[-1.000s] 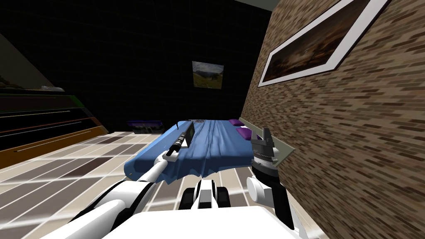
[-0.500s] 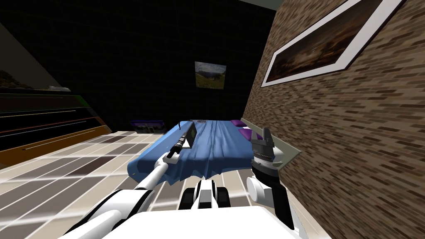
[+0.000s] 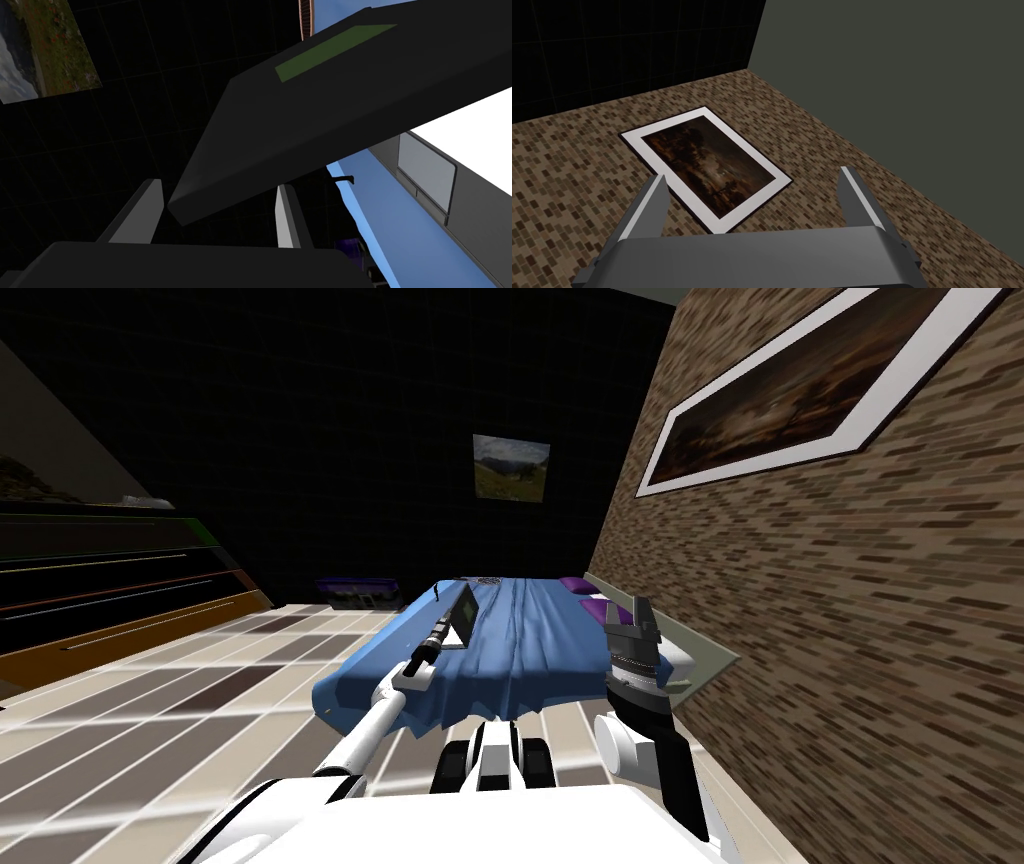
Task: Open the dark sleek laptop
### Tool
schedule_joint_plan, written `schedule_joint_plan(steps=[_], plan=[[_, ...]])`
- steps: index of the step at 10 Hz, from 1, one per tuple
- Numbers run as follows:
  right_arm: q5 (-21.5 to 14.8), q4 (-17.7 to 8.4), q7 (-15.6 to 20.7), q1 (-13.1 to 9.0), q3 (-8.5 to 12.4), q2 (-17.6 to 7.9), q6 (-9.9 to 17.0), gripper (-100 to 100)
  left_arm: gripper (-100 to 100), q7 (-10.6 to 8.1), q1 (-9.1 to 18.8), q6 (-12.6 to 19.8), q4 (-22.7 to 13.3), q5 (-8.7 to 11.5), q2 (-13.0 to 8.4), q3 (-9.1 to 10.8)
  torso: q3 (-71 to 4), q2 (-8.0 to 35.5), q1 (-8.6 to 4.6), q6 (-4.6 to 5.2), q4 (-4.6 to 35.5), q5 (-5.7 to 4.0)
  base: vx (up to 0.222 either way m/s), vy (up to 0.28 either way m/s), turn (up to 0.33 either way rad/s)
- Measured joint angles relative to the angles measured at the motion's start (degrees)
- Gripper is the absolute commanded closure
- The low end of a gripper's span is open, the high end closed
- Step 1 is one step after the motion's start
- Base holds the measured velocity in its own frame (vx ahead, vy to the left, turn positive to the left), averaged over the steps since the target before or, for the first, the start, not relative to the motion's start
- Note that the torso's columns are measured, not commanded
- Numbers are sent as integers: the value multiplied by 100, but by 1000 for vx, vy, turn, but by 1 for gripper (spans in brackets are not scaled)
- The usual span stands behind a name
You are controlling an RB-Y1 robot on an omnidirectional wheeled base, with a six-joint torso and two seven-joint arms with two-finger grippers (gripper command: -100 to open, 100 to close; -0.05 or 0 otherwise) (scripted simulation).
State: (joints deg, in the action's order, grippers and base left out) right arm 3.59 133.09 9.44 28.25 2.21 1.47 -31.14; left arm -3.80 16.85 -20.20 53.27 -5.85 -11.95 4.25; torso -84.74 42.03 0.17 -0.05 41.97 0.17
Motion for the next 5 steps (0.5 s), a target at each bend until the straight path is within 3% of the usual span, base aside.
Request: schedule_joint_plan(steps=[3, 5], plan=[[0, 0, 0, 0, 0, 0, 0, 0, 100, -278, -252, 163, 424, -141, 174, 84, 12, 18, -24, 15, 24, -13, 20, 52, 23], [0, 0, 0, 0, 0, 0, 0, 0, 100, -352, -306, 82, 391, -63, 250, 101, 11, 15, -12, 21, 25, -10, 46, 129, -39]])
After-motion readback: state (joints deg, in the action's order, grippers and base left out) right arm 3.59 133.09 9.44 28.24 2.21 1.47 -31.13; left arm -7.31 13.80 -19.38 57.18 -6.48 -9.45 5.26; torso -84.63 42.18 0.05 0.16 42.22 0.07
